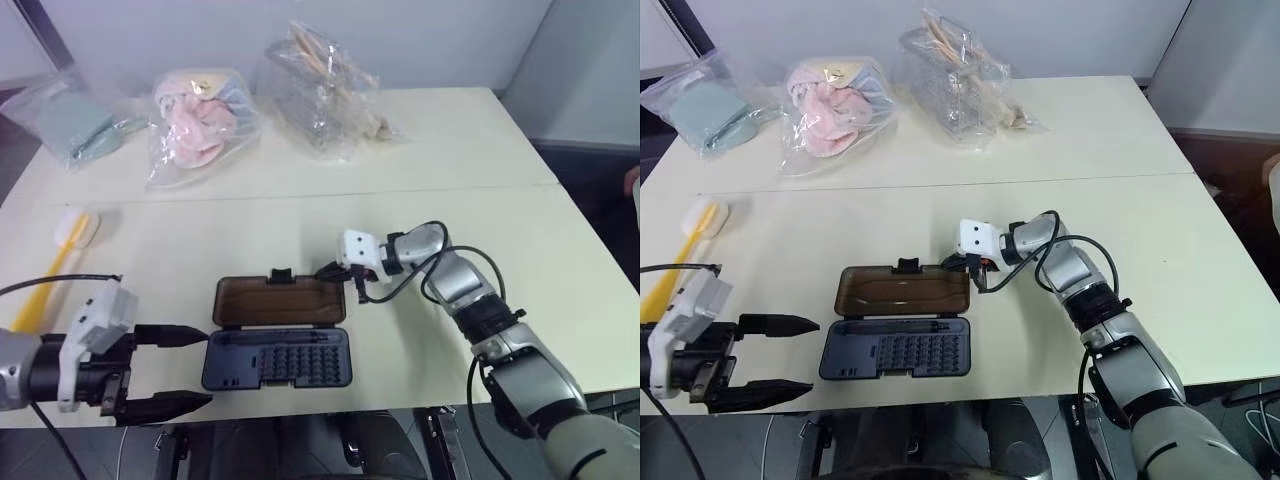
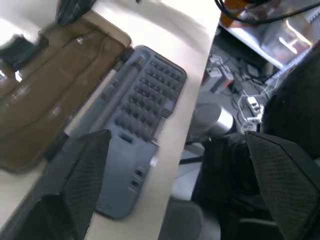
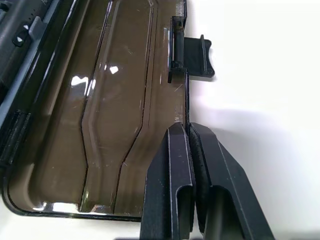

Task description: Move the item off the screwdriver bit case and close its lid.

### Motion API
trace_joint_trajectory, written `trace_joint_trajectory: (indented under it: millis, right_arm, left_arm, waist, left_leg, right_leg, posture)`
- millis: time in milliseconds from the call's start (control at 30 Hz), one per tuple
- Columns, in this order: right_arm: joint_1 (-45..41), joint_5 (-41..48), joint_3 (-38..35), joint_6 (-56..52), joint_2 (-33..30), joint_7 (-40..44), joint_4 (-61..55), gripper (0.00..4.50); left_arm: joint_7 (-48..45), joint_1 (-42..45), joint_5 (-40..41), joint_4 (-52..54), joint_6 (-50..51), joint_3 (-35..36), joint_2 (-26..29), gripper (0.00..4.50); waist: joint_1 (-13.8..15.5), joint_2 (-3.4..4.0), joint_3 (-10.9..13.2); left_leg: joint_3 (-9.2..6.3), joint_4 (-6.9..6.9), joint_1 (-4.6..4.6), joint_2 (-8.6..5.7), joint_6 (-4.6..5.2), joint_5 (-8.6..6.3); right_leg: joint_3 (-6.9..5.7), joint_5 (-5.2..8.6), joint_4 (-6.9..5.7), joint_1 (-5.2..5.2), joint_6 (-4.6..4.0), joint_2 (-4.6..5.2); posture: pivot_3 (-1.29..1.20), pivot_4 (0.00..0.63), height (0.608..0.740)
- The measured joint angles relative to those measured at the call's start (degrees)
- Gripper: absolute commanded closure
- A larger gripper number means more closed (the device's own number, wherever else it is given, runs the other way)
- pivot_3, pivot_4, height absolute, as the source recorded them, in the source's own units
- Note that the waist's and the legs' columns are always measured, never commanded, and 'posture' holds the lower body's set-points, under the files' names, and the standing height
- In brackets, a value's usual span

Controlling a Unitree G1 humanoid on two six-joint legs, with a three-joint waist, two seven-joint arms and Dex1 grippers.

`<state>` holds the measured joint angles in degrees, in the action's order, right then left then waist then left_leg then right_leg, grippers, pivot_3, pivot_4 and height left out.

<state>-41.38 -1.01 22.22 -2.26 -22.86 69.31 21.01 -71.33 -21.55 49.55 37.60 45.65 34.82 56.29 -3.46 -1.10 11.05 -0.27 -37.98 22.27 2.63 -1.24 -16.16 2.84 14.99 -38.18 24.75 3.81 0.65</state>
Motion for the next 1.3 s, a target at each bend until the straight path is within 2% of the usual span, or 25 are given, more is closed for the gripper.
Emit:
trace_joint_trajectory:
  millis: [167,200,400,533,700,833,1133,1300]
  right_arm:
    - [1.2,-0.28,0.85,-1.03,0.04,0.01,-3.0,4.5]
    - [1.23,-0.43,1.02,-1.09,0.04,-0.03,-3.13,4.5]
    - [1.23,-1.07,1.34,-1.09,0.11,-0.9,-3.31,4.5]
    - [1.17,-1.52,1.6,-0.95,0.29,-1.62,-3.08,4.5]
    - [-1.87,-2.97,1.68,1.07,1.95,-4.22,2.72,4.5]
    - [-3.25,-3.32,1.61,2.78,1.88,-5.38,5.22,4.5]
    - [-3.23,-3.43,1.67,5.13,1.65,-5.75,5.72,4.5]
    - [-3.23,-3.46,1.67,5.48,1.64,-5.91,6.19,4.5]
  left_arm:
    - [0.72,-2.15,-9.95,-2.06,-9.62,-7.29,-1.61,4.08]
    - [0.45,-2.36,-11.46,-2.81,-11.09,-8.26,-1.58,4.42]
    - [-2.33,-4.6,-17.64,-6.15,-18.73,-12.07,-1.01,4.42]
    - [-2.43,-4.51,-19.06,-7.63,-20.96,-14.14,-1.28,4.42]
    - [-1.69,-1.24,-20.38,-9.72,-22.52,-17.86,-1.57,4.42]
    - [-0.28,1.07,-21.42,-11.15,-22.43,-20.78,-2.43,4.42]
    - [3.45,6.67,-19.24,-14.13,-18.73,-20.29,-2.85,4.42]
    - [4.18,6.65,-20.94,-15.27,-19.16,-22.44,-2.98,4.42]
  waist:
    - [0.04,-0.01,-0.01]
    - [0.04,-0.01,-0.01]
    - [0.04,-0.01,-0.01]
    - [-0.01,-0.02,-0.01]
    - [-0.16,-0.01,-0.01]
    - [-0.22,-0.02,-0.01]
    - [-0.28,-0.02,-0.01]
    - [-0.29,-0.02,-0.01]
  left_leg:
    - [0.02,0.0,-0.02,-0.01,-0.04,0.02]
    - [0.02,0.0,-0.02,-0.01,-0.04,0.02]
    - [0.04,0.0,-0.02,0.0,-0.04,0.02]
    - [0.04,-0.01,-0.02,0.0,-0.04,0.02]
    - [0.04,-0.01,-0.05,0.01,-0.05,0.03]
    - [0.04,-0.02,-0.04,0.01,-0.06,0.04]
    - [0.03,-0.02,-0.04,0.02,-0.06,0.04]
    - [0.03,-0.02,-0.04,0.02,-0.06,0.04]
  right_leg:
    - [0.0,0.01,0.01,-0.01,-0.05,-0.03]
    - [0.0,0.01,0.01,-0.01,-0.05,-0.03]
    - [0.0,0.07,0.01,-0.01,-0.16,-0.02]
    - [0.0,0.06,0.01,-0.01,-0.15,-0.03]
    - [0.0,-0.03,0.0,-0.01,-0.14,-0.05]
    - [0.0,-0.06,0.0,-0.03,-0.1,-0.04]
    - [0.0,-0.07,0.0,-0.03,-0.08,-0.04]
    - [0.0,-0.07,0.0,-0.03,-0.09,-0.03]
  posture:
    - [0.0,0.15,0.737]
    - [0.0,0.15,0.737]
    - [0.0,0.15,0.737]
    - [0.0,0.15,0.737]
    - [0.0,0.15,0.737]
    - [0.0,0.15,0.737]
    - [0.0,0.15,0.737]
    - [0.0,0.15,0.737]
